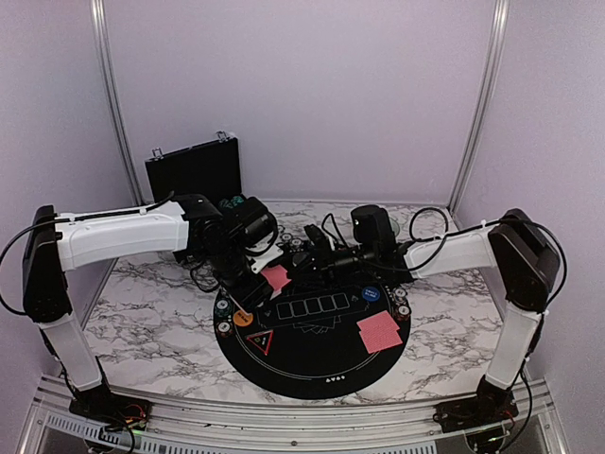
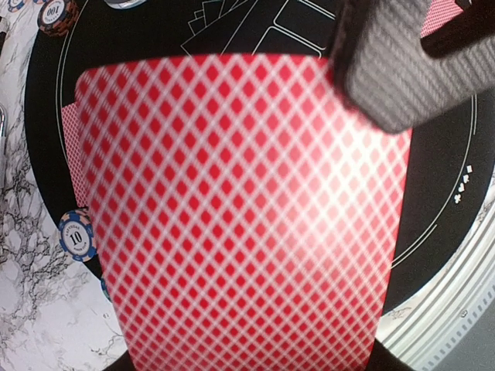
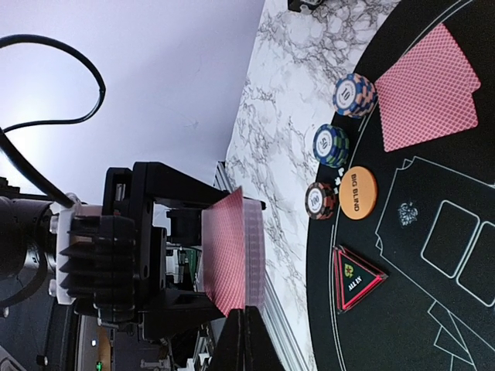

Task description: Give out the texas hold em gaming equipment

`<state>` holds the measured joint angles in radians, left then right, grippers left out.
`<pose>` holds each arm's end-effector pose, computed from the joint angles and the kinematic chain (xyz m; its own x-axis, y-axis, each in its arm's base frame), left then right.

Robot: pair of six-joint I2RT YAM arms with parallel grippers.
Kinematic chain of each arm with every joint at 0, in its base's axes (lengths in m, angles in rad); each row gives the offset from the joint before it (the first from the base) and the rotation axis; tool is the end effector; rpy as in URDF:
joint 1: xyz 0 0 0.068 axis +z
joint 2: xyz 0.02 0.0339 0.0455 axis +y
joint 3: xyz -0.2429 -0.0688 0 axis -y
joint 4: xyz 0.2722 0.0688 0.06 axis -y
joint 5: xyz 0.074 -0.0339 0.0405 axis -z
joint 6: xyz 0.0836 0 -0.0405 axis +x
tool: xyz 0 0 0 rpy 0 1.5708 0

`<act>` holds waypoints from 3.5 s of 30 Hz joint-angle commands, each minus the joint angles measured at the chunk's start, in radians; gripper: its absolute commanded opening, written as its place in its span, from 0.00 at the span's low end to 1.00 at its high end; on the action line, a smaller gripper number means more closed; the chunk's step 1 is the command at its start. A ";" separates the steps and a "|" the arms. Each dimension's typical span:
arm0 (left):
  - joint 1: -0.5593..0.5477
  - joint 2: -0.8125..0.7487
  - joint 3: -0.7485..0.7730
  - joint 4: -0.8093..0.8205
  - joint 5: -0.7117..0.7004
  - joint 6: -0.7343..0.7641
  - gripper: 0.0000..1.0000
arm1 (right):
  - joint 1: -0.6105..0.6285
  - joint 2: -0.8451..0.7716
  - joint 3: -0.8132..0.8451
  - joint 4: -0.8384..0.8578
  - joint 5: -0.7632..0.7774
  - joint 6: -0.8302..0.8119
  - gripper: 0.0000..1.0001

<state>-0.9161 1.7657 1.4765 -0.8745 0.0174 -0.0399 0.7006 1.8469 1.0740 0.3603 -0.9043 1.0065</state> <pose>0.2469 -0.3241 0.1870 -0.5905 0.7038 -0.3950 0.7744 0.6319 -0.0318 0.2926 0.3327 0.1497 -0.9658 -0.1311 -0.2236 -0.2485 0.2229 0.9426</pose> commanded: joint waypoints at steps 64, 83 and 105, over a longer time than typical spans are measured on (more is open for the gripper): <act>0.042 -0.081 -0.054 0.029 -0.011 0.005 0.50 | -0.409 0.003 -0.002 -0.238 0.072 -0.296 0.00; 0.043 -0.101 -0.080 0.040 -0.008 0.003 0.50 | -0.409 0.195 0.199 -0.370 0.177 -0.358 0.00; 0.044 -0.101 -0.091 0.046 -0.007 0.002 0.50 | -0.409 0.225 0.257 -0.511 0.305 -0.439 0.08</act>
<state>-0.8768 1.6951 1.3880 -0.8402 0.0166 -0.0402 0.2981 2.0590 1.2812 -0.1177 -0.6415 0.5930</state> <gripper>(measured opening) 0.654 0.069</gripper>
